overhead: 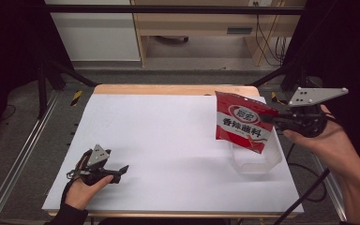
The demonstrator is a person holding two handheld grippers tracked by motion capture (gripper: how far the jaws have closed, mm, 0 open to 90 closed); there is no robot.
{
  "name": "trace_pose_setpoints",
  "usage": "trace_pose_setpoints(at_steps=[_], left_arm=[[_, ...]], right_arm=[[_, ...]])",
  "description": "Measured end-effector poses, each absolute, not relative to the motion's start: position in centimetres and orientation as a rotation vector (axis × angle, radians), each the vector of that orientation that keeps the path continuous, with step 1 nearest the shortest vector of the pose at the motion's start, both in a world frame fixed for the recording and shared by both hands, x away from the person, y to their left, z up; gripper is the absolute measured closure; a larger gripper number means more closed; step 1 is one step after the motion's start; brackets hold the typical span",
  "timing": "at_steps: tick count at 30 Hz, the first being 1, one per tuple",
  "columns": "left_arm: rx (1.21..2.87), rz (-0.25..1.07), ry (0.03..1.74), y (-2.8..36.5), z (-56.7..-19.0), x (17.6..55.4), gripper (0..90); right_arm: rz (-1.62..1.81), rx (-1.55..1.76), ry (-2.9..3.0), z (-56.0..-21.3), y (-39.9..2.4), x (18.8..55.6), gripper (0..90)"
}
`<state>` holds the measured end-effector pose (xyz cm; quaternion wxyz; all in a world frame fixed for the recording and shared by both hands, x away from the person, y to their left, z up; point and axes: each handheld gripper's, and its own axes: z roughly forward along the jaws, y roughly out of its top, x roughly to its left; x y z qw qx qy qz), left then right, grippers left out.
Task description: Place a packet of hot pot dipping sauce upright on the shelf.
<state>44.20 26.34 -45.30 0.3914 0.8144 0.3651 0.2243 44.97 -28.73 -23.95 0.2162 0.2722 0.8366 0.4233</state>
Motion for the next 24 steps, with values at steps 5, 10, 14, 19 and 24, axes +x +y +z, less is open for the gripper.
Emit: trace_pose_setpoints(at_steps=[5,10,14,19,24], left_arm=[[2.068,0.569,0.927,26.3,-45.3,44.2,8.6],[2.066,0.57,0.931,26.4,-45.3,44.2,8.5],[2.067,0.57,0.932,26.4,-45.3,44.2,8.5],[2.07,0.566,0.929,26.3,-45.4,44.2,8.5],[2.071,0.566,0.928,26.3,-45.4,44.2,8.5]], right_arm=[[1.158,0.81,2.303,-24.9,-30.6,44.8,90.0],[1.156,0.857,2.291,-25.8,-32.1,44.6,90.0],[1.155,0.883,2.278,-26.2,-33.0,44.3,90.0],[1.155,0.905,2.278,-26.8,-33.6,44.2,90.0],[1.154,0.929,2.281,-28.3,-33.8,44.5,90.0]])
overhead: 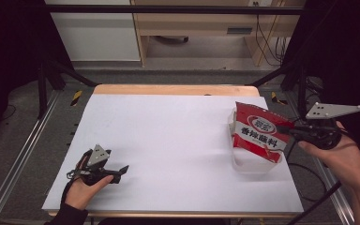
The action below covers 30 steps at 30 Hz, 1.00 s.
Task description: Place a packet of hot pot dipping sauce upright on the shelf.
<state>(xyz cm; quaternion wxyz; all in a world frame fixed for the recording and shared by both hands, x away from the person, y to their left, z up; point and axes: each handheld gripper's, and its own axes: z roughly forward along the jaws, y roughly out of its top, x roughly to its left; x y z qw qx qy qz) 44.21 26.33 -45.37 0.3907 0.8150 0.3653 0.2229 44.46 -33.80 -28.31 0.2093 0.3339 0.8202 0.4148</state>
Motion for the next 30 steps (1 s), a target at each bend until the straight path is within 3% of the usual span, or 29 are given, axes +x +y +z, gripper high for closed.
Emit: trace_pose_setpoints(at_steps=[20,26,30], left_arm=[[2.08,0.565,0.925,26.1,-45.5,44.2,8.5],[2.087,0.564,0.924,26.1,-45.5,44.2,8.5],[2.085,0.563,0.925,26.1,-45.5,44.2,8.6]], right_arm=[[1.143,1.044,2.271,-33.2,-36.8,44.2,88.5],[1.116,1.042,2.284,-33.2,-36.7,44.1,76.4],[1.081,1.02,2.282,-32.9,-36.0,44.1,56.2]])
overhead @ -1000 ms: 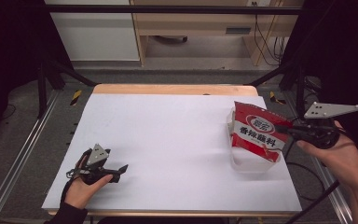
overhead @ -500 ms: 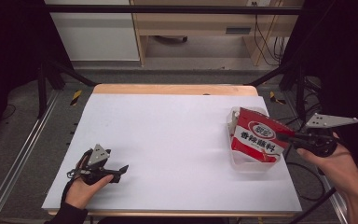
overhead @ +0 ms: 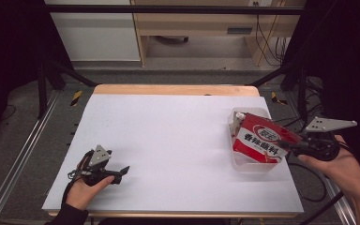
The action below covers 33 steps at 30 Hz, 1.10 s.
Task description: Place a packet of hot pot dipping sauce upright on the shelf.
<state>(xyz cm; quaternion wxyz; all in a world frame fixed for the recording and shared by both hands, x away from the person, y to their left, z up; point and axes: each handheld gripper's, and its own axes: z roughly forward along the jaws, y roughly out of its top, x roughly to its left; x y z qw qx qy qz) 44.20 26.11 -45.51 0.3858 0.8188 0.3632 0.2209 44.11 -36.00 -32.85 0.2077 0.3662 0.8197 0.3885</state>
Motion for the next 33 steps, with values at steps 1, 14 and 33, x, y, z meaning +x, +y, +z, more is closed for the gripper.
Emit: trace_pose_setpoints(at_steps=[1,14,33], left_arm=[[2.082,0.562,0.926,26.1,-45.5,44.2,8.5],[2.085,0.561,0.925,26.1,-45.5,44.2,8.5],[2.079,0.56,0.931,26.4,-45.5,44.2,7.8]], right_arm=[[1.076,1.009,2.276,-32.6,-35.8,44.1,51.6],[1.054,0.85,2.156,-27.4,-30.1,43.6,16.9],[1.194,0.73,2.202,-28.5,-19.1,42.9,11.0]])
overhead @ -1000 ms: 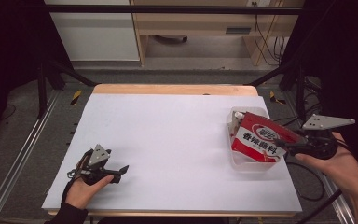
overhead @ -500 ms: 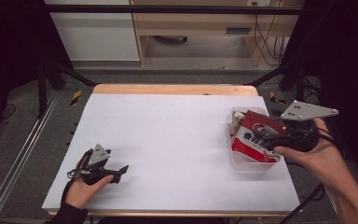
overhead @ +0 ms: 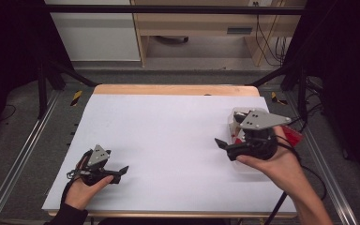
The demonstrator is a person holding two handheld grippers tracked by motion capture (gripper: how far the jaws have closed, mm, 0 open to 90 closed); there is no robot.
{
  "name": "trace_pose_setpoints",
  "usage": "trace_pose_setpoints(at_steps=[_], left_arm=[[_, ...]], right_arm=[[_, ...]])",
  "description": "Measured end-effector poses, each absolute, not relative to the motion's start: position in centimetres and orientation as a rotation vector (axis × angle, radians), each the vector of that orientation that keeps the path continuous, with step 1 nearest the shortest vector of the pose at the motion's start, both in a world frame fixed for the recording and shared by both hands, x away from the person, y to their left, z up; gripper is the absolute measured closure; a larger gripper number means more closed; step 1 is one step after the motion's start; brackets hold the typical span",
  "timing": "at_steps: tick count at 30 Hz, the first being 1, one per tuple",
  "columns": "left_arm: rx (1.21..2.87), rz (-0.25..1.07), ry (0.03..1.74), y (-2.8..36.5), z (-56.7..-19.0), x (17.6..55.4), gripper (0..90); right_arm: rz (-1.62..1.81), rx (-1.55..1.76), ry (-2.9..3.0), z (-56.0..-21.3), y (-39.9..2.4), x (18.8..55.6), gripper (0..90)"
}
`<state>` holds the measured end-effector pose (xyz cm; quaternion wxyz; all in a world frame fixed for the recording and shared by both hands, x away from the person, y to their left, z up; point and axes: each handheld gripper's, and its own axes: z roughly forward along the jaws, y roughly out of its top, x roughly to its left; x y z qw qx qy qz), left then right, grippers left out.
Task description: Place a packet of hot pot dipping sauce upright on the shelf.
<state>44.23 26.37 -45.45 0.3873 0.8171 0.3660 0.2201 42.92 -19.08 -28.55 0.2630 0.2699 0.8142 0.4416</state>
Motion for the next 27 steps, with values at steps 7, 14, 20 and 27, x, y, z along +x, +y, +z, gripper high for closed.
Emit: trace_pose_setpoints(at_steps=[7,14,20,27], left_arm=[[2.077,0.558,0.937,26.5,-45.5,44.3,6.5],[2.076,0.553,0.937,26.5,-45.5,44.3,5.8],[2.088,0.554,0.931,26.5,-45.6,44.3,5.2],[2.103,0.567,0.926,26.4,-45.6,44.5,5.1]], right_arm=[[1.293,0.755,2.22,-31.9,-16.0,42.7,9.4],[1.308,0.773,2.274,-35.6,-13.1,42.5,8.0],[1.267,0.787,2.334,-39.4,-11.3,42.7,6.9],[1.235,0.905,2.341,-43.9,-10.1,42.8,8.9]])
